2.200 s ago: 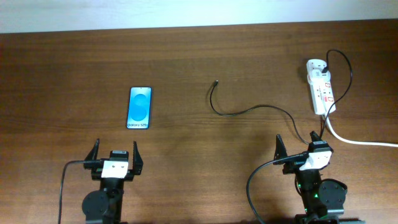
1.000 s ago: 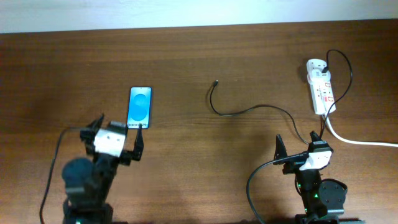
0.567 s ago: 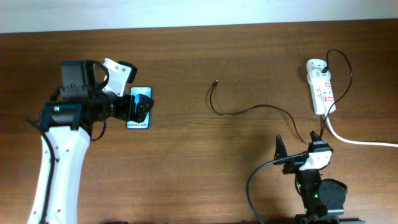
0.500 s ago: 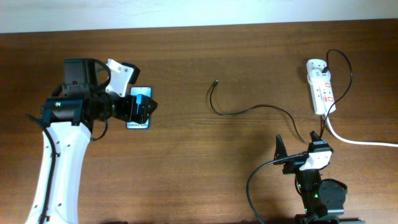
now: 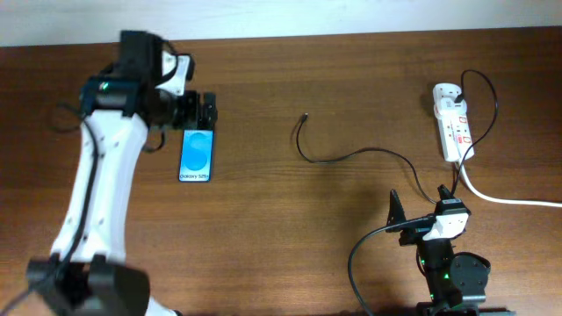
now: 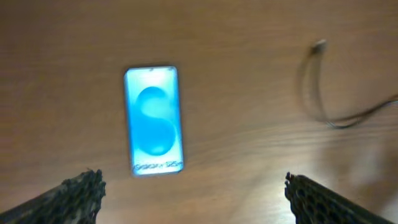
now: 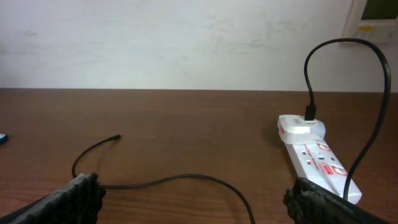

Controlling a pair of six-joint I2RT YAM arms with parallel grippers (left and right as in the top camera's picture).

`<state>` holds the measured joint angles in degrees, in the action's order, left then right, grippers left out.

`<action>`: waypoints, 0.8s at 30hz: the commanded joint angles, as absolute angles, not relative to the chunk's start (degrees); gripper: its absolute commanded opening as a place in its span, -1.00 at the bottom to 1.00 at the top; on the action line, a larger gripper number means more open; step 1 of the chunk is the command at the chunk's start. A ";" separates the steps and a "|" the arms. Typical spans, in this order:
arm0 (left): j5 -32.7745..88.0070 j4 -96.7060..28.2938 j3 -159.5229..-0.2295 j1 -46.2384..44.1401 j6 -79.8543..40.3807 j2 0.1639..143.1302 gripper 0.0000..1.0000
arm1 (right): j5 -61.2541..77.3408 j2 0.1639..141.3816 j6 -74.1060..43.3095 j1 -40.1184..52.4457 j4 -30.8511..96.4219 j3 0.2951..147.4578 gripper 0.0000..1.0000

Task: Plug charger to phone and switch on socket
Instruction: 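Move the left gripper over the blue phone and grasp its bottom edge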

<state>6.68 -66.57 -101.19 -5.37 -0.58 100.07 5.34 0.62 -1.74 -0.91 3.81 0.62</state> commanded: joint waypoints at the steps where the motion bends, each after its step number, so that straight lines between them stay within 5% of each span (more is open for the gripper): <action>1: -2.46 -68.10 -103.98 -6.76 -2.13 106.67 0.99 | 5.13 0.21 -2.20 -0.38 4.10 0.32 0.97; 24: -2.76 -65.47 -103.98 -3.44 1.80 127.46 0.99 | 5.13 0.21 -2.20 -0.38 4.10 0.32 0.97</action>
